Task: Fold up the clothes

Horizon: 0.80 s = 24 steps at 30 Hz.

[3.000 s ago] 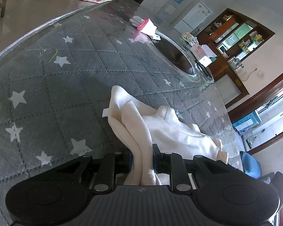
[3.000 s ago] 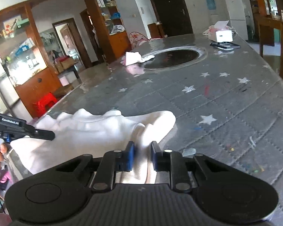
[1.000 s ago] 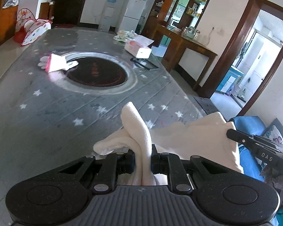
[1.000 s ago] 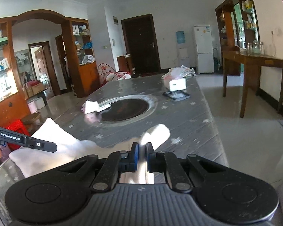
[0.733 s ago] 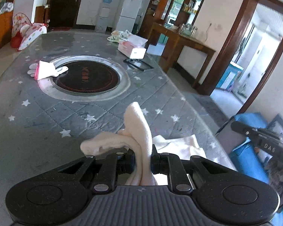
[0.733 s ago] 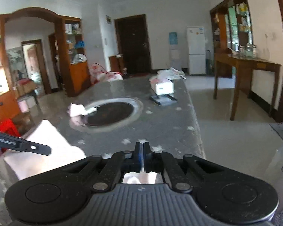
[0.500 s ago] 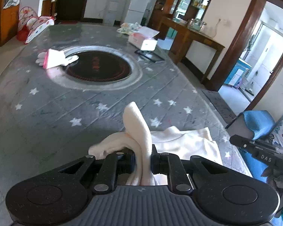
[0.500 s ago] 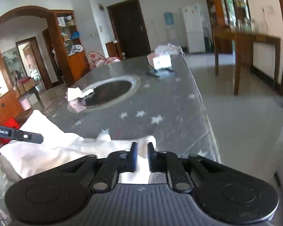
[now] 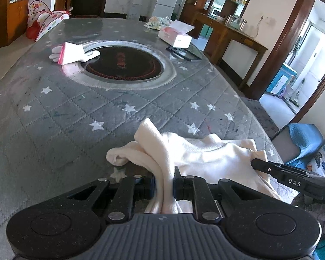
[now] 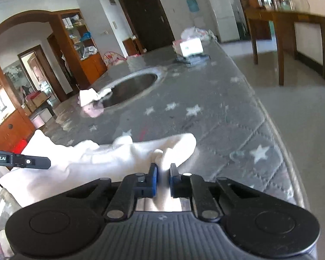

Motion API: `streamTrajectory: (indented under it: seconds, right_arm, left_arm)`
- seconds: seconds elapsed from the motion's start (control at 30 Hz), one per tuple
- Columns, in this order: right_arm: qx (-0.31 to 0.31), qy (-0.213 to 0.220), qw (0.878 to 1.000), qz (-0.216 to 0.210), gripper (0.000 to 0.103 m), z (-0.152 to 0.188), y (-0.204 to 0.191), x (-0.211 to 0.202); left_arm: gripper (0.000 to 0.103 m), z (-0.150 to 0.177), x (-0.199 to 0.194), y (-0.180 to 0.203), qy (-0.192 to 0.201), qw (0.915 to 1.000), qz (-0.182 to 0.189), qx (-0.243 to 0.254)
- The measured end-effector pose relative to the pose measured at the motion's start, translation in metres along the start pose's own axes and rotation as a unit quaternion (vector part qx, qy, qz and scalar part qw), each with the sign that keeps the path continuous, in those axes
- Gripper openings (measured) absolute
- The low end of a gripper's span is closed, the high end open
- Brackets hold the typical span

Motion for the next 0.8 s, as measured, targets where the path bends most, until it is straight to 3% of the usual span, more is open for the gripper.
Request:
streamTrajectory:
  seconds: [0.4,0.8]
  right_arm:
    - [-0.083,0.079,0.993,0.037,0.008,-0.066,-0.003,-0.047]
    - [-0.096,0.064,0.99,0.086,0.007,-0.063,0.026,-0.048]
  left_arm:
    - [0.015,-0.018,0.008,0.038,0.013,0.999,0.041,0.012]
    - [0.015,-0.01,0.031,0.064,-0.014,0.9969,0.077,0.011]
Point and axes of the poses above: each gripper's, at about its wrist camera, not at the fingertips, and x roughly the way its jaws point, y to its right, z to its underside, the point moved 6 cm from there along x, roughly the way its jaws point, and after that the axes turned 10 degrees about y, right-handed, at the moved point
